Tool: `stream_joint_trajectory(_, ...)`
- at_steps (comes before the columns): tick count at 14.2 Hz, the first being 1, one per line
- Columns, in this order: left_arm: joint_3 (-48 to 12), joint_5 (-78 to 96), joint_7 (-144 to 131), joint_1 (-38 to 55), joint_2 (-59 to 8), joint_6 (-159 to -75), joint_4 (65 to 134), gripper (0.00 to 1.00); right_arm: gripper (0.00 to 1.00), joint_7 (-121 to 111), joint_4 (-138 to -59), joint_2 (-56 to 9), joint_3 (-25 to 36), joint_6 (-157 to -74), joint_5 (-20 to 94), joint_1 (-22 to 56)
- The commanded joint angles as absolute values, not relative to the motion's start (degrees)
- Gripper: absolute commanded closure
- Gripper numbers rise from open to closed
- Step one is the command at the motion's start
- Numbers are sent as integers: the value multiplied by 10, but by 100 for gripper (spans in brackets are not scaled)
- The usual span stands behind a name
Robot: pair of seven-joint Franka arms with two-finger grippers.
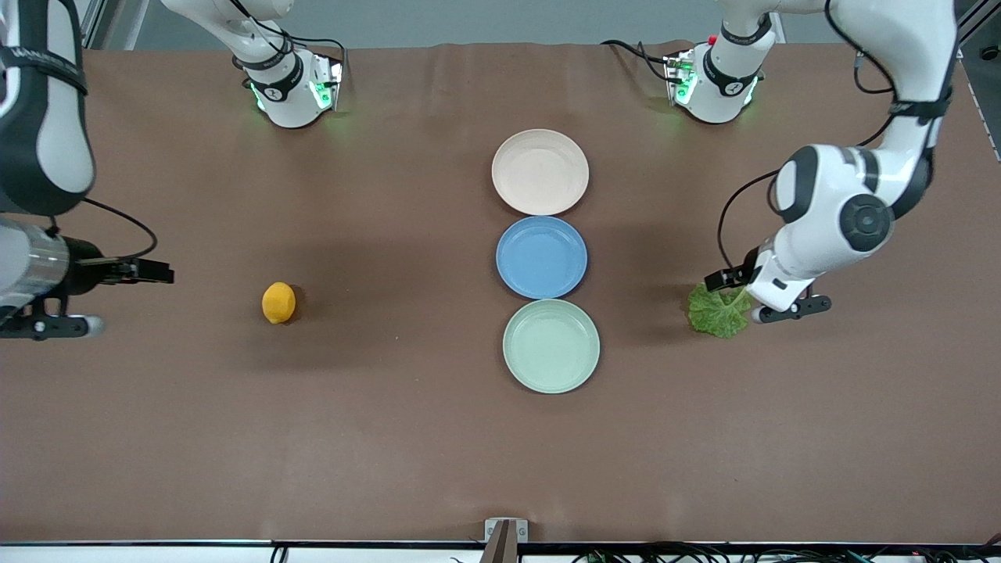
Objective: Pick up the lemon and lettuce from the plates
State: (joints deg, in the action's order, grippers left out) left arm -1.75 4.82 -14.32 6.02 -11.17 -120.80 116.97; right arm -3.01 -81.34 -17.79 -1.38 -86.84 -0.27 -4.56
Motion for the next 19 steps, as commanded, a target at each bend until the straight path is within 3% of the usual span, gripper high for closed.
stream_joint_trajectory(1,-18,38,-121,49,-77,-1122,1111,1,0,-23,-763,-185,-23,-844,-11,-55)
stream_joint_trajectory(7,-14,38,-108,42,-15,-985,1013,0,0,-25,-761,-177,-25,-792,-3,-58)
stream_joint_trajectory(12,-15,38,-33,-10,31,-948,998,0,0,-20,-770,-145,-25,-780,1,-59)
stream_joint_trajectory(19,-17,36,-40,-3,-6,-943,886,0,0,-22,-921,-27,-22,-867,3,-49)
